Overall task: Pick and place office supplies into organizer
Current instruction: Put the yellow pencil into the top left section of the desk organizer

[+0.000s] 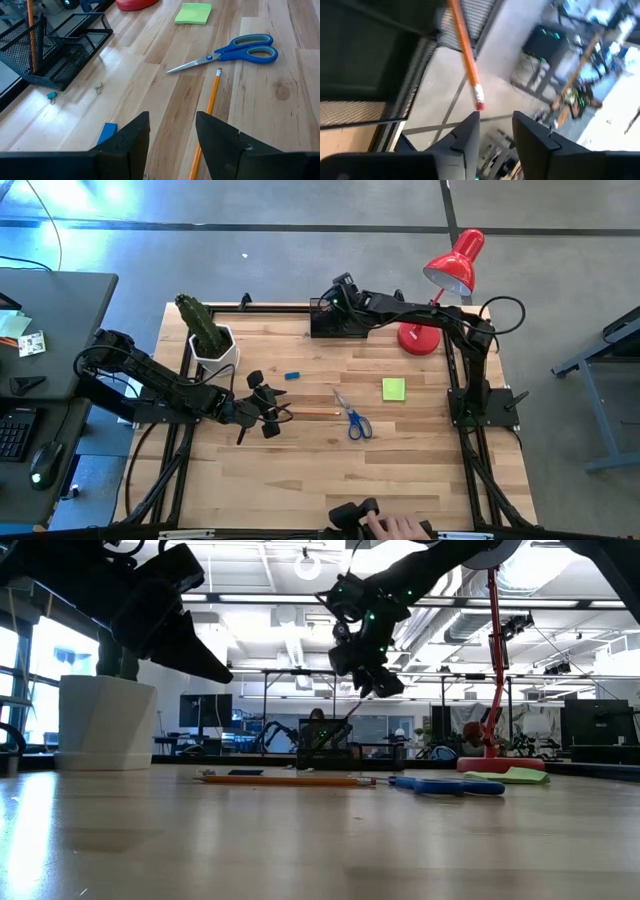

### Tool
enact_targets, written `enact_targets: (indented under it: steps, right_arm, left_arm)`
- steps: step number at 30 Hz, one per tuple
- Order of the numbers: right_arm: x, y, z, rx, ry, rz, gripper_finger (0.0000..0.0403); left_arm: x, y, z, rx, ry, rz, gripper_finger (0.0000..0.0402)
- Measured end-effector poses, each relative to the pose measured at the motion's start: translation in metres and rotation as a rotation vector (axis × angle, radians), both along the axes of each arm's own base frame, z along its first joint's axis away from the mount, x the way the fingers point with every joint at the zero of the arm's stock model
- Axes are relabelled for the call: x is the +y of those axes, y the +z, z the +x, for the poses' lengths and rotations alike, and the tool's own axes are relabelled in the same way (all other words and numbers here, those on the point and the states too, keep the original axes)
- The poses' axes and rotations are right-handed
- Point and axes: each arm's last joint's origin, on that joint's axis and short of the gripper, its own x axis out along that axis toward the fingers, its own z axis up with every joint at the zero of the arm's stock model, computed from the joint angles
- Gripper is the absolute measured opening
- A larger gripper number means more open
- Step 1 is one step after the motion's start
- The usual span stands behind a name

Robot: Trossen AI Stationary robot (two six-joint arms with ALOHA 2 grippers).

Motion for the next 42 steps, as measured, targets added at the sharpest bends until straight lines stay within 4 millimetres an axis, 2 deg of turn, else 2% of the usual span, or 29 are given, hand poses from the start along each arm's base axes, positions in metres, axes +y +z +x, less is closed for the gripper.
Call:
enact_targets:
  steps: [3, 6, 8, 12, 15, 20, 29, 36, 42]
  right_arm:
    - [0.001, 0.006, -0.002, -0.078, -0.063, -0.006, 0.0118]
    - [0.004, 0.022, -0.010, -0.278, -0.117, 0.099, 0.0121]
    - [0.003, 0.033, -0.020, -0.466, -0.178, 0.264, 0.0122]
    - [-0.015, 0.045, -0.043, -0.841, -0.360, 0.752, 0.0122]
    - [-0.032, 0.038, -0.052, -0.945, -0.475, 0.998, 0.0122]
    - [-0.045, 0.016, -0.053, -0.911, -0.579, 0.958, 0.0122]
    - [-0.057, 0.022, -0.052, -1.024, -0.587, 0.886, 0.0122]
    - [-0.062, 0.014, -0.068, -0.925, -0.709, 0.814, 0.0122]
    - [-0.064, 0.014, -0.070, -0.901, -0.722, 0.697, 0.0122]
  left_arm:
    - [0.000, 0.000, 0.000, 0.001, 0.000, 0.000, 0.0150]
    - [0.000, 0.000, 0.000, 0.002, -0.002, -0.002, 0.0150]
    - [0.000, 0.000, 0.000, 0.004, -0.002, -0.001, 0.0150]
    - [0.000, 0.000, 0.000, 0.004, -0.011, -0.014, 0.0150]
    - [-0.001, 0.000, 0.000, 0.000, -0.012, -0.018, 0.0150]
    - [-0.001, -0.001, 0.000, 0.003, -0.036, -0.041, 0.0150]
    - [-0.001, -0.001, 0.000, 0.001, -0.036, -0.046, 0.0150]
    - [-0.001, -0.001, 0.000, 0.000, -0.035, -0.048, 0.0150]
    - [-0.001, -0.001, 0.001, -0.001, -0.035, -0.048, 0.0150]
